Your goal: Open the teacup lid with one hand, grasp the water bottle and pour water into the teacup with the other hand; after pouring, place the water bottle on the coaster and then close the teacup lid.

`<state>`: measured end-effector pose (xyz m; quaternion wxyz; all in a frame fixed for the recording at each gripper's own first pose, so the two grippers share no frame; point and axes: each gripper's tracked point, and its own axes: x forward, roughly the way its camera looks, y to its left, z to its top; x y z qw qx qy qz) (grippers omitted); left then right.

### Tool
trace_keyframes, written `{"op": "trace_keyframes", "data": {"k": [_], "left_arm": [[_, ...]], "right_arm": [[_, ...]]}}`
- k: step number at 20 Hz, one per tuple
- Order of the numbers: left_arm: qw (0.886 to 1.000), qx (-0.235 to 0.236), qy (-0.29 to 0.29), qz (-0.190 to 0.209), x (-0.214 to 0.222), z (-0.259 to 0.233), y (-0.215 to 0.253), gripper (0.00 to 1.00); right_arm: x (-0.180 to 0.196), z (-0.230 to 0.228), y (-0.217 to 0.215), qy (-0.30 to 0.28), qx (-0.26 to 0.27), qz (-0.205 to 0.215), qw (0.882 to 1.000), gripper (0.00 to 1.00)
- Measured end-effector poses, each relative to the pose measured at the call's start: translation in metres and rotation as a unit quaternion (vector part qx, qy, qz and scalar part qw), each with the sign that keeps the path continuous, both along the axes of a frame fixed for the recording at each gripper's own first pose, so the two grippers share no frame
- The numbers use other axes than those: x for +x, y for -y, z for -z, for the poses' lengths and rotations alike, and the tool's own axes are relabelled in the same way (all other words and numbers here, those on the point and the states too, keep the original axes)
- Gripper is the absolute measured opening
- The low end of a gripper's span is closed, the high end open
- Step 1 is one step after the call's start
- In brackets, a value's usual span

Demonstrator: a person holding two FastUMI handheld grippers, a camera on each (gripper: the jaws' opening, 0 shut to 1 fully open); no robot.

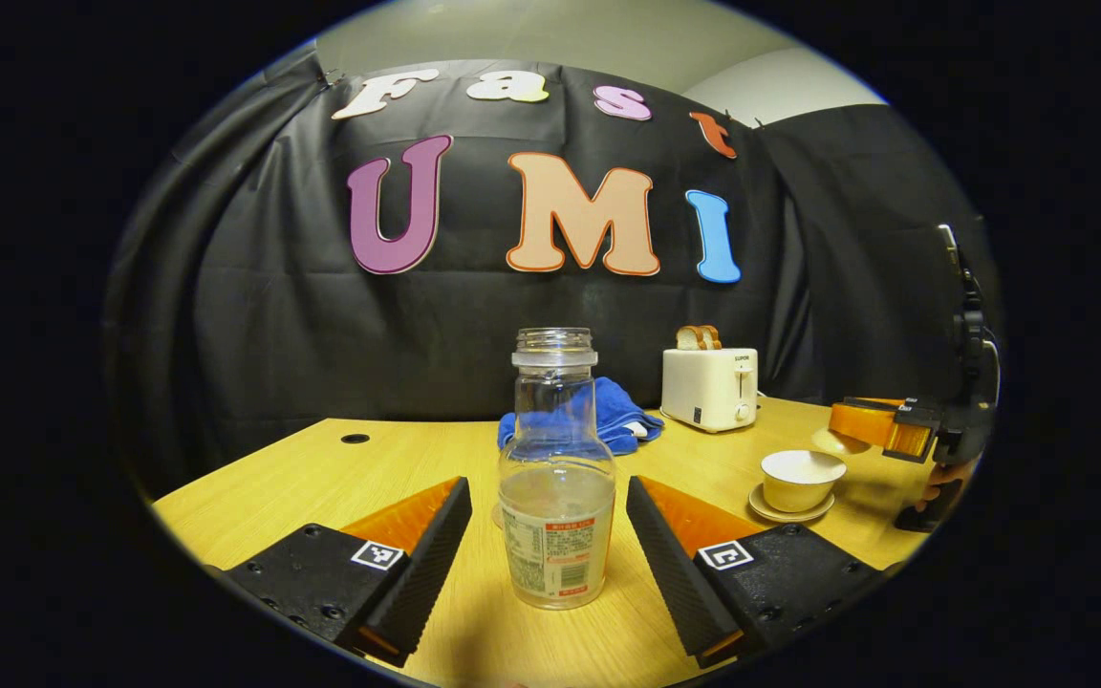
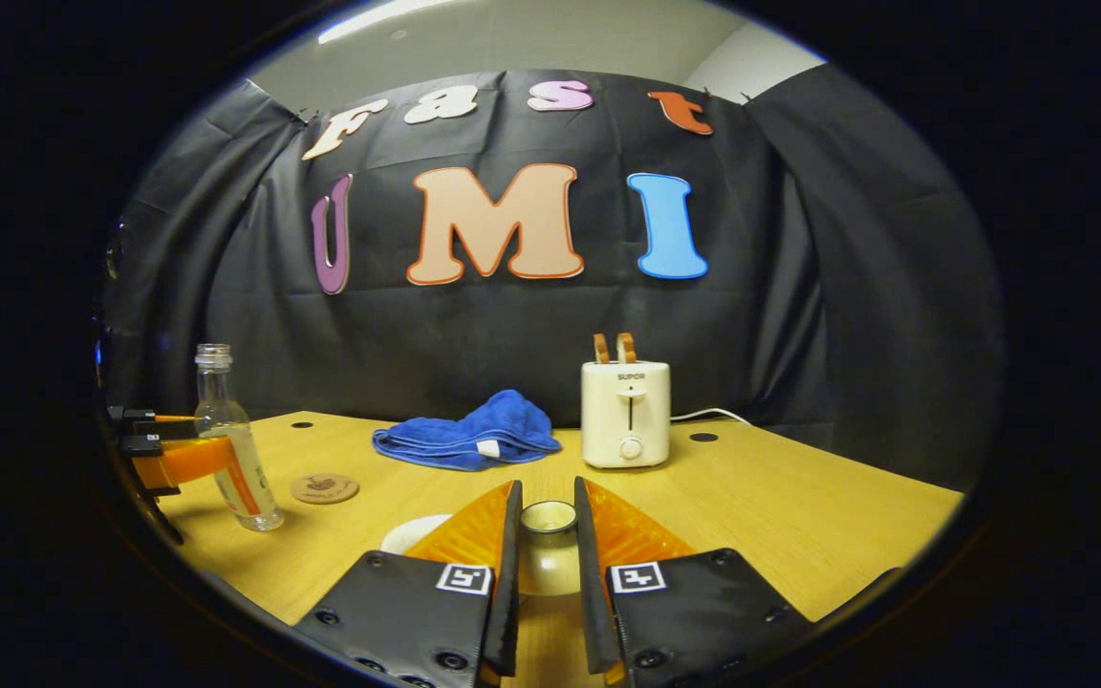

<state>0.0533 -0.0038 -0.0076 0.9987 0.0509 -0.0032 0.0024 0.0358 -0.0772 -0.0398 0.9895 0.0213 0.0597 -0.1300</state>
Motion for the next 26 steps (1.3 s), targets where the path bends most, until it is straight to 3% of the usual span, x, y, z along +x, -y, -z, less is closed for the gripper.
{"op": "trace_keyframes", "data": {"k": [4, 11, 16, 22, 26], "left_arm": [[1.000, 0.000, 0.000, 0.001, 0.009, 0.001, 0.000, 0.95], [0.999, -0.001, -0.042, 0.011, 0.028, 0.013, 0.003, 0.95], [0.998, -0.001, -0.069, 0.006, 0.028, 0.022, 0.001, 0.75], [0.998, 0.006, -0.069, 0.009, 0.030, 0.021, 0.005, 0.71], [0.996, 0.048, -0.074, 0.011, 0.038, 0.022, 0.006, 0.71]], "right_arm": [[-0.006, 0.000, 0.026, -0.002, -0.006, 0.038, 0.999, 0.31], [-0.009, 0.001, 0.036, -0.002, -0.007, 0.047, 0.999, 0.31], [-0.009, 0.000, 0.040, -0.002, -0.007, 0.050, 0.999, 0.31], [-0.010, -0.001, 0.042, -0.001, -0.007, 0.048, 0.999, 0.31], [-0.012, 0.000, 0.047, -0.003, -0.007, 0.050, 0.999, 0.31]]}}
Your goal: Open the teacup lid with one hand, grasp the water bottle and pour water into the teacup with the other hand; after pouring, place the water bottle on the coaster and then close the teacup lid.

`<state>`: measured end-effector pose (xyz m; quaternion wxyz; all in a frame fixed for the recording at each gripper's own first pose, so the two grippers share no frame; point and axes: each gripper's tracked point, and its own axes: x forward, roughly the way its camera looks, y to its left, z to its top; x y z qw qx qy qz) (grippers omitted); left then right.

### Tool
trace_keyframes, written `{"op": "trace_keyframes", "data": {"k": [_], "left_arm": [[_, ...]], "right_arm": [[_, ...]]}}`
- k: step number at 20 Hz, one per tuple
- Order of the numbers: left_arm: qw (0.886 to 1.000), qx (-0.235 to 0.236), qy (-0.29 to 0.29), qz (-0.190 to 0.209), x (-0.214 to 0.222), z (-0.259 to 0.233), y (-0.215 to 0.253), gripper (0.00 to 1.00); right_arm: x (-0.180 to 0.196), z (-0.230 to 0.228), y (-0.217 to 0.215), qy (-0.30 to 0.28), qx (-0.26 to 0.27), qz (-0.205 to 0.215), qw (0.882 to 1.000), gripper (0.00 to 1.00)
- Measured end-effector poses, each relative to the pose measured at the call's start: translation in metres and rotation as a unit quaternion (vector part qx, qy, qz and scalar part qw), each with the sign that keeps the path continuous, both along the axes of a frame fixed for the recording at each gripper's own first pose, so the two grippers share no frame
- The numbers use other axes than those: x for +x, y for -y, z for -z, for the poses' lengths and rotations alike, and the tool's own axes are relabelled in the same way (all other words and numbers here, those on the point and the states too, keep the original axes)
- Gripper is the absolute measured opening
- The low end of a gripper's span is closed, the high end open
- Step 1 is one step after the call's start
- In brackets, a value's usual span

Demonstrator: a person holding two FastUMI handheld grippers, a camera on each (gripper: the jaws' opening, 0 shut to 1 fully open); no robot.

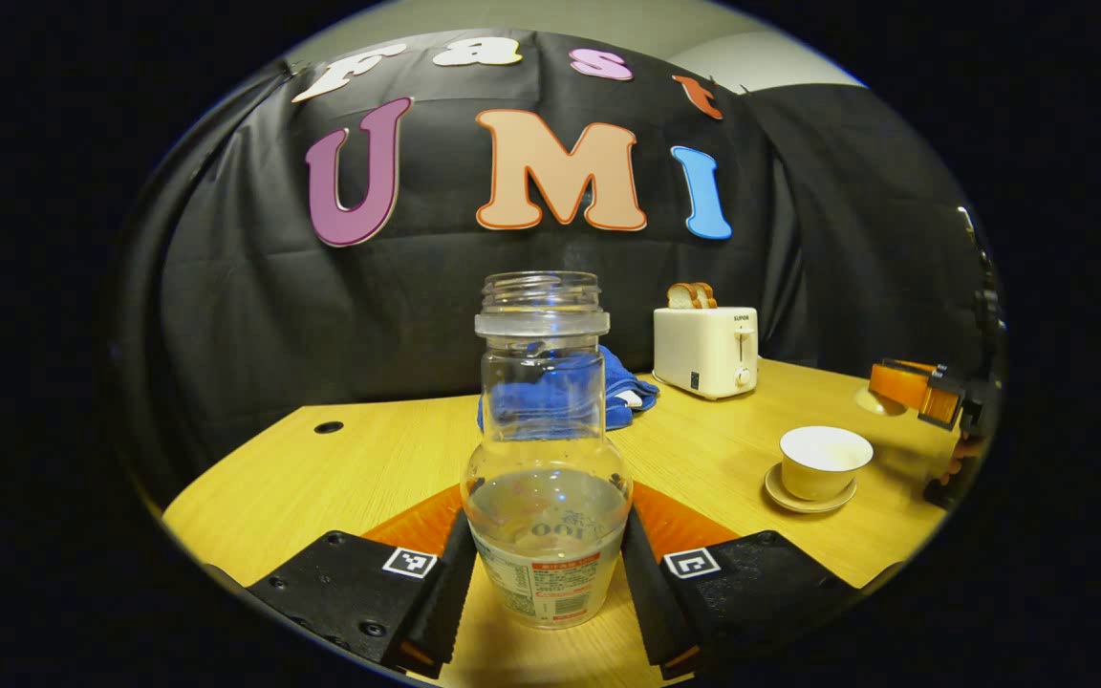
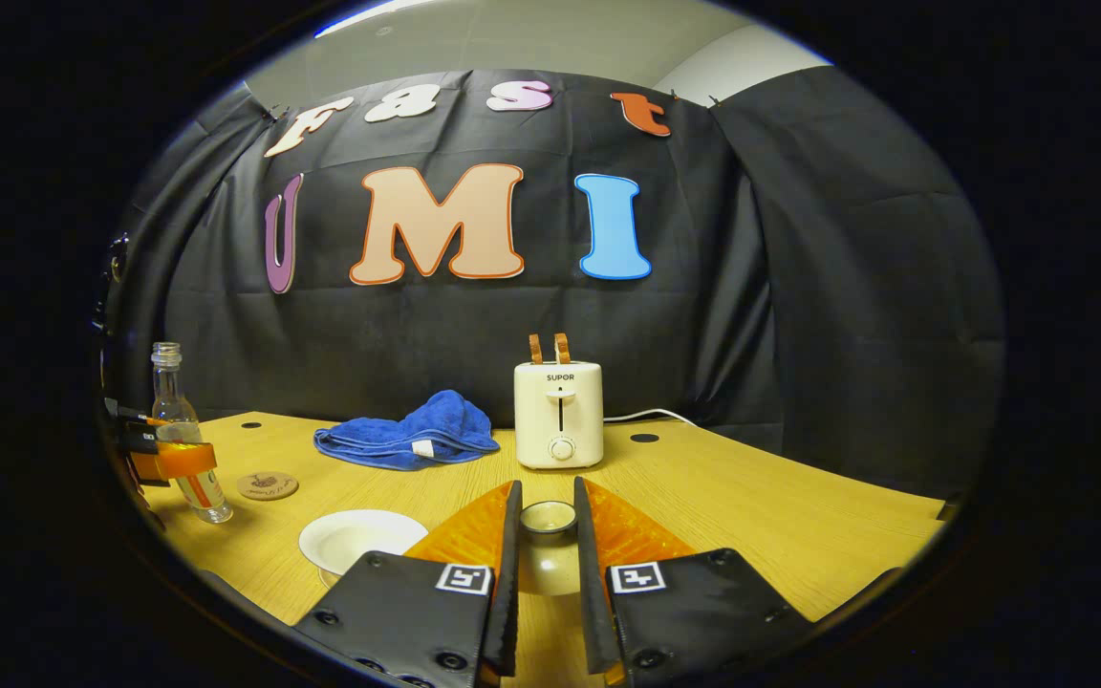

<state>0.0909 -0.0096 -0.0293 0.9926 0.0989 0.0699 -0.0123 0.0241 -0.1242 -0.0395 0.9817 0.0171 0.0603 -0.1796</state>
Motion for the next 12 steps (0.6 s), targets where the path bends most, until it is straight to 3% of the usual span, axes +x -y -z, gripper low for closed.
{"op": "trace_keyframes", "data": {"k": [3, 8, 12], "left_arm": [[0.996, 0.079, -0.039, -0.007, 0.009, 0.004, -0.001, 0.71], [0.974, 0.223, -0.037, -0.016, 0.026, -0.016, -0.004, 0.70], [0.945, 0.327, -0.028, -0.001, 0.031, -0.025, 0.015, 0.70]], "right_arm": [[0.000, 0.001, 0.005, 0.000, 0.000, 0.003, 1.000, 0.31], [0.001, 0.000, 0.014, -0.002, 0.002, -0.009, 1.000, 0.31], [-0.006, 0.000, 0.038, -0.002, -0.001, 0.007, 1.000, 0.31]]}}
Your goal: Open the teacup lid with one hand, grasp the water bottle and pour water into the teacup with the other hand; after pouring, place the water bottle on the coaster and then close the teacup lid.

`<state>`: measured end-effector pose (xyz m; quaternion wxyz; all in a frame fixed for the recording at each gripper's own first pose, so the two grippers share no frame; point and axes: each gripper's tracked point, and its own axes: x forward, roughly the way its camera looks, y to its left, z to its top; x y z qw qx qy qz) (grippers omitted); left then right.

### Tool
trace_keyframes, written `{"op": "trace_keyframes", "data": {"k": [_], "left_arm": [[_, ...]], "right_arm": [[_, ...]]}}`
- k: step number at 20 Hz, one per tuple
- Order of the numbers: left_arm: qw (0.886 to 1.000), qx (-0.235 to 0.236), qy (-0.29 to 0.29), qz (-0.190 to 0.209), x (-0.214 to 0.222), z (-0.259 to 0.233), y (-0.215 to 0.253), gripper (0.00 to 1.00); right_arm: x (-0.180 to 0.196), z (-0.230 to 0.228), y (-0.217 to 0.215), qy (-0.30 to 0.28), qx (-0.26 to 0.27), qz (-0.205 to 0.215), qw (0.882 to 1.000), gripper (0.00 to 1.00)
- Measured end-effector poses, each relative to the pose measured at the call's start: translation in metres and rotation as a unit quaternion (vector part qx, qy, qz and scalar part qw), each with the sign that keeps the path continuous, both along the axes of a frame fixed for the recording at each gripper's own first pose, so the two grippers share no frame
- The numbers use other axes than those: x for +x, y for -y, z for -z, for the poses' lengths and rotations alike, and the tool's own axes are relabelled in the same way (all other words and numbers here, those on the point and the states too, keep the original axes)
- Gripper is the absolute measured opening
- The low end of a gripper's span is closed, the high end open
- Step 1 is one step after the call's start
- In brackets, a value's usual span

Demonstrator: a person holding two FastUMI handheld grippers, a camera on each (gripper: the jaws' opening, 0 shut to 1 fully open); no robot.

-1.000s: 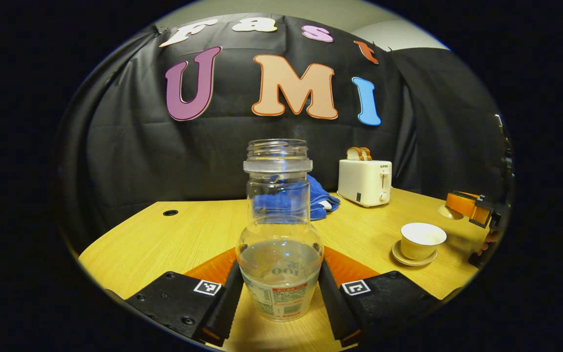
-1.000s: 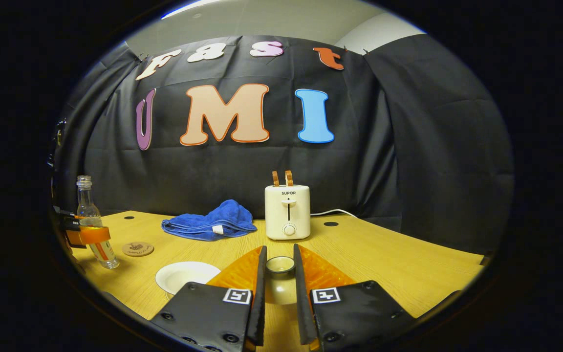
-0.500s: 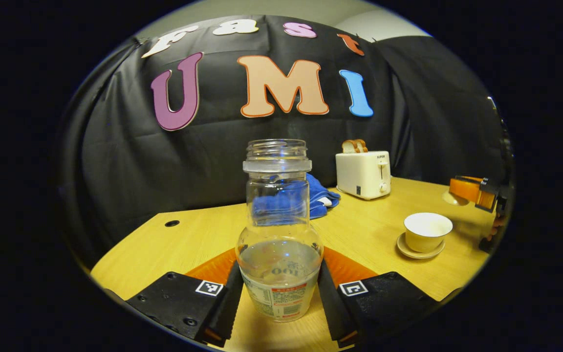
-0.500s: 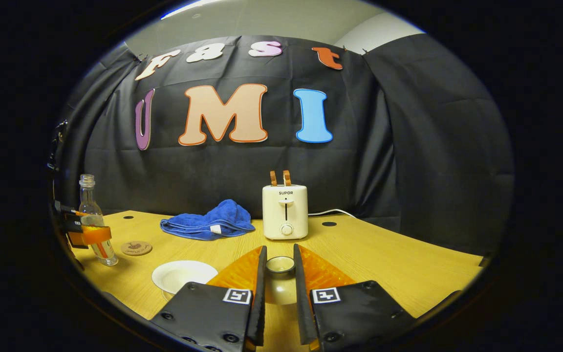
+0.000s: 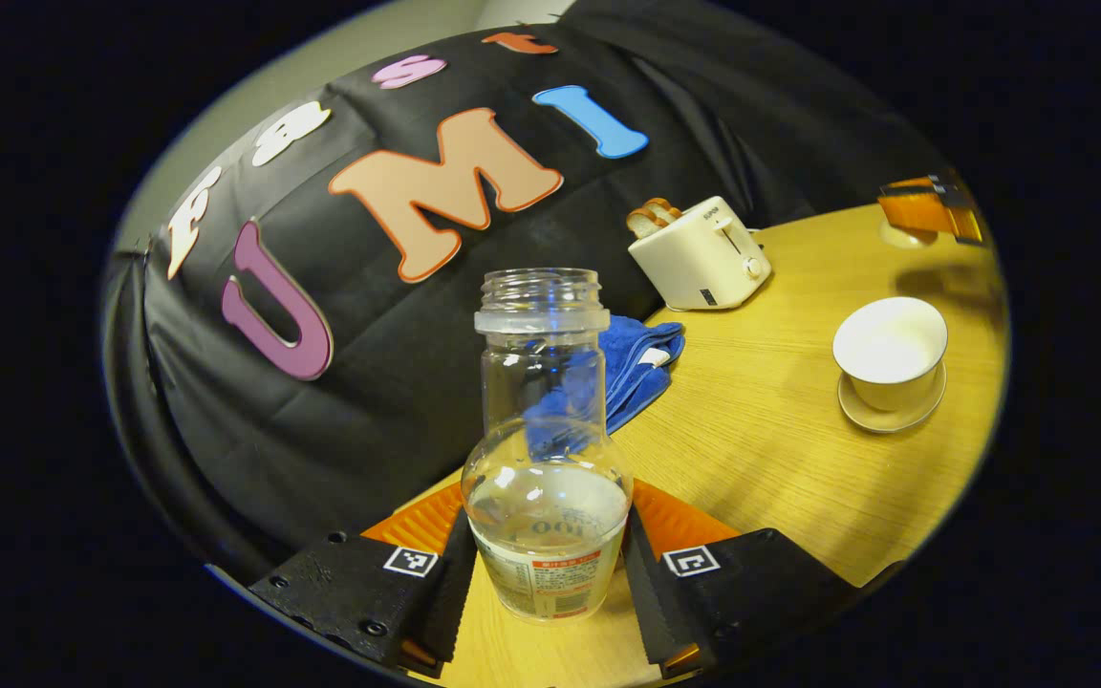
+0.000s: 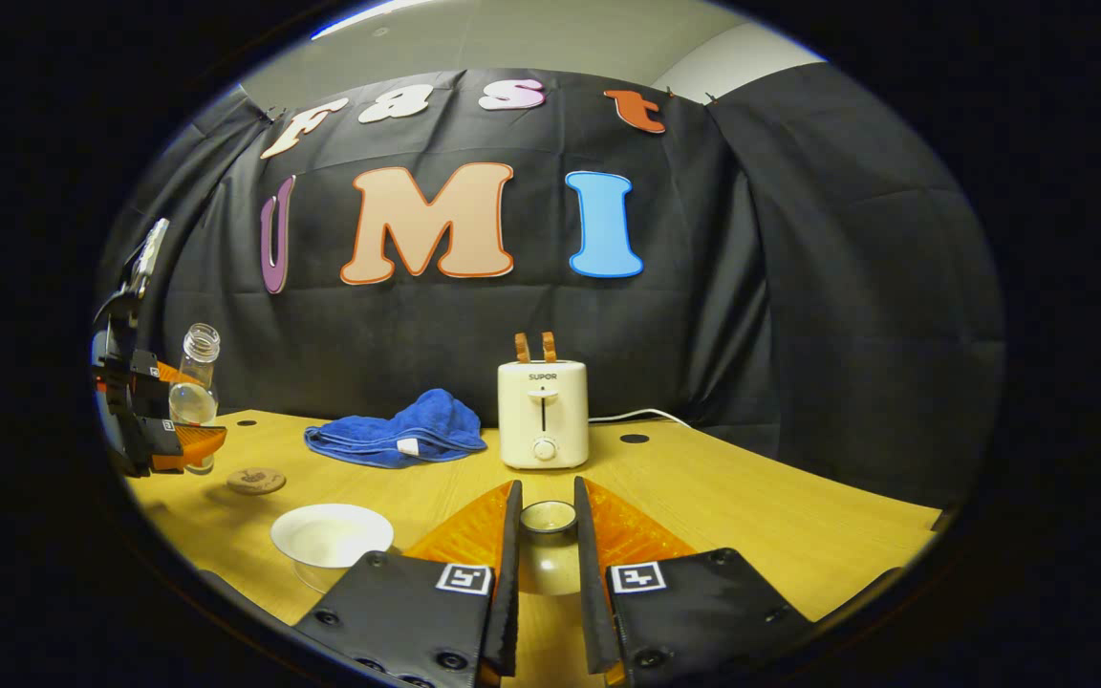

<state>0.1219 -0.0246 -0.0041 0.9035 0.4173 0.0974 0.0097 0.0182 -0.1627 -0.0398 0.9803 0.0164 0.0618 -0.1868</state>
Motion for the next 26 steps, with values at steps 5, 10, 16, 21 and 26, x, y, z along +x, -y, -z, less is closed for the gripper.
{"op": "trace_keyframes", "data": {"k": [5, 10, 16, 21, 26], "left_arm": [[0.993, 0.110, -0.011, 0.034, 0.005, 0.009, 0.027, 0.70], [0.980, 0.187, -0.022, 0.067, 0.008, 0.017, 0.046, 0.70], [0.961, 0.262, -0.039, 0.080, 0.012, 0.024, 0.051, 0.70], [0.947, 0.304, -0.055, 0.084, 0.011, 0.025, 0.050, 0.70], [0.931, 0.350, -0.064, 0.083, 0.013, 0.024, 0.047, 0.70]], "right_arm": [[-0.009, -0.001, 0.019, 0.000, -0.003, 0.017, 1.000, 0.31], [-0.010, -0.001, 0.019, 0.000, -0.003, 0.018, 1.000, 0.31], [-0.010, -0.001, 0.020, -0.001, -0.003, 0.019, 1.000, 0.31], [-0.009, -0.001, 0.020, -0.001, -0.003, 0.019, 1.000, 0.31], [-0.009, -0.001, 0.020, -0.001, -0.003, 0.019, 1.000, 0.31]]}}
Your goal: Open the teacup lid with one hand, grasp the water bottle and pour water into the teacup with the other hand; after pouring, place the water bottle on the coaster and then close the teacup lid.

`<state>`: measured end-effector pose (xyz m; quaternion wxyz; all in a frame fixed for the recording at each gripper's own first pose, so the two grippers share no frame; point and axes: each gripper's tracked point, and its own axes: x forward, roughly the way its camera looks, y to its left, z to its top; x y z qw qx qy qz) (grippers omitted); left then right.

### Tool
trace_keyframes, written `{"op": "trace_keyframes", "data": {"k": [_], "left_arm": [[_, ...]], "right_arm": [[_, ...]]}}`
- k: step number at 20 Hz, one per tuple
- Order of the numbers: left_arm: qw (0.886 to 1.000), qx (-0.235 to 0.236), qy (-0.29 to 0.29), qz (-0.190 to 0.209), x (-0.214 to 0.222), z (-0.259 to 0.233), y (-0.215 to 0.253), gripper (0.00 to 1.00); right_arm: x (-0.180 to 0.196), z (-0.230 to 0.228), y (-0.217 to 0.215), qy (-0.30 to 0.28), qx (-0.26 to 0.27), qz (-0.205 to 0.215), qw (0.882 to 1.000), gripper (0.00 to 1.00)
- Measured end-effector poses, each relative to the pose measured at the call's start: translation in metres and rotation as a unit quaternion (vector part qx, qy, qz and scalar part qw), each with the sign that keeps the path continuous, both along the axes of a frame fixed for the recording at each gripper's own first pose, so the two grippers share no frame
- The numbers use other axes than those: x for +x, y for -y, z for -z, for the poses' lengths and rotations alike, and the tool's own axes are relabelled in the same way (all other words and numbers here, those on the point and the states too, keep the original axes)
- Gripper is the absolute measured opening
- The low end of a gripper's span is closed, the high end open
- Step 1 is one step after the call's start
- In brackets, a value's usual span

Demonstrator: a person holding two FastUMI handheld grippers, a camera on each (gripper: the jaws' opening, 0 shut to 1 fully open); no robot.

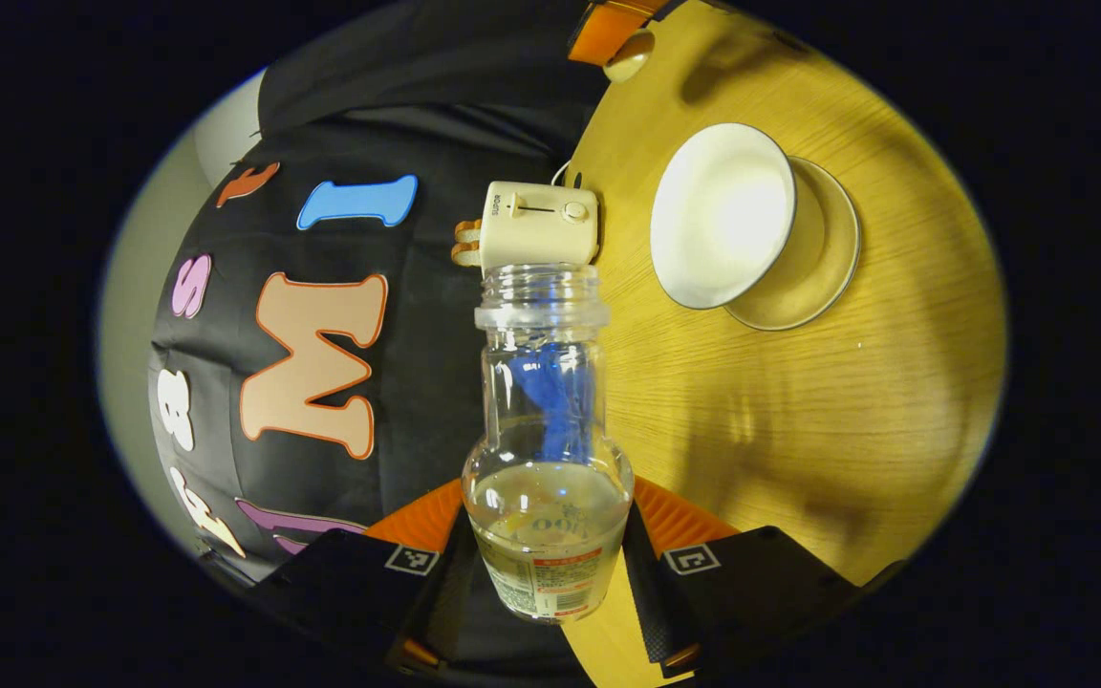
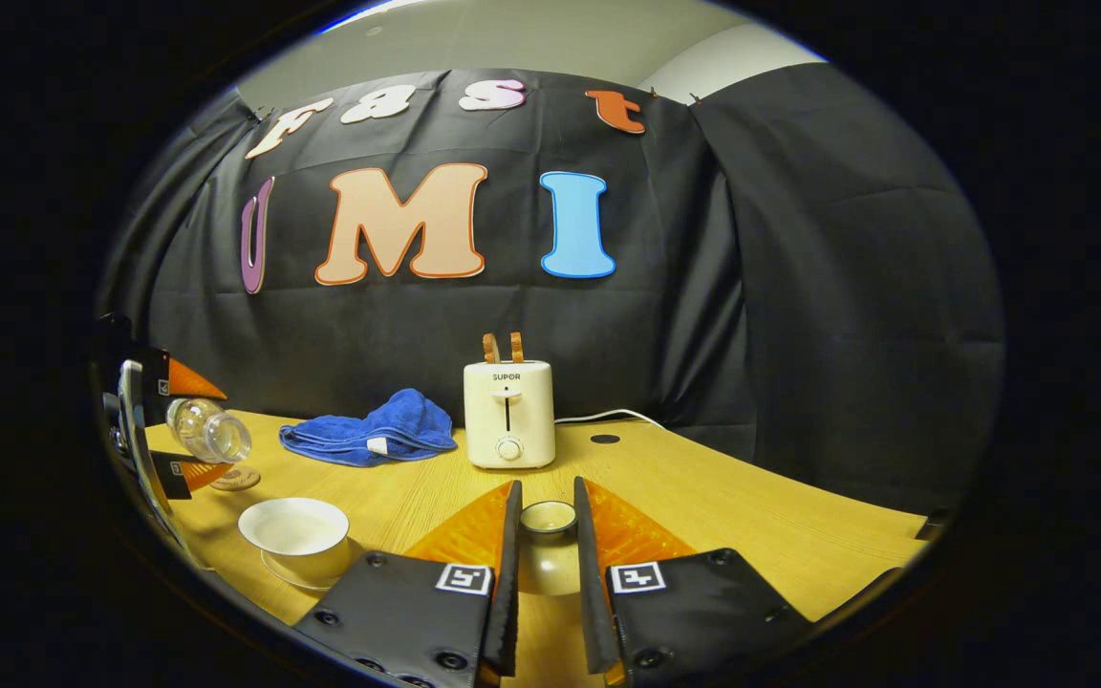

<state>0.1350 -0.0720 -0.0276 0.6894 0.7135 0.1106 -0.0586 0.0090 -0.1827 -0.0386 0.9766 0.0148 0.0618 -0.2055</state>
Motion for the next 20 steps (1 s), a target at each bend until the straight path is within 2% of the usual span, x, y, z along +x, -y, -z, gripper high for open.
{"op": "trace_keyframes", "data": {"k": [8, 20], "left_arm": [[0.998, 0.064, 0.000, 0.015, 0.006, -0.011, 0.009, 0.70], [0.993, 0.115, -0.002, 0.023, 0.003, -0.014, 0.009, 0.70]], "right_arm": [[0.000, 0.000, 0.000, 0.000, 0.000, 0.000, 1.000, 0.31], [0.001, 0.000, 0.000, -0.001, 0.001, -0.002, 1.000, 0.31]]}}
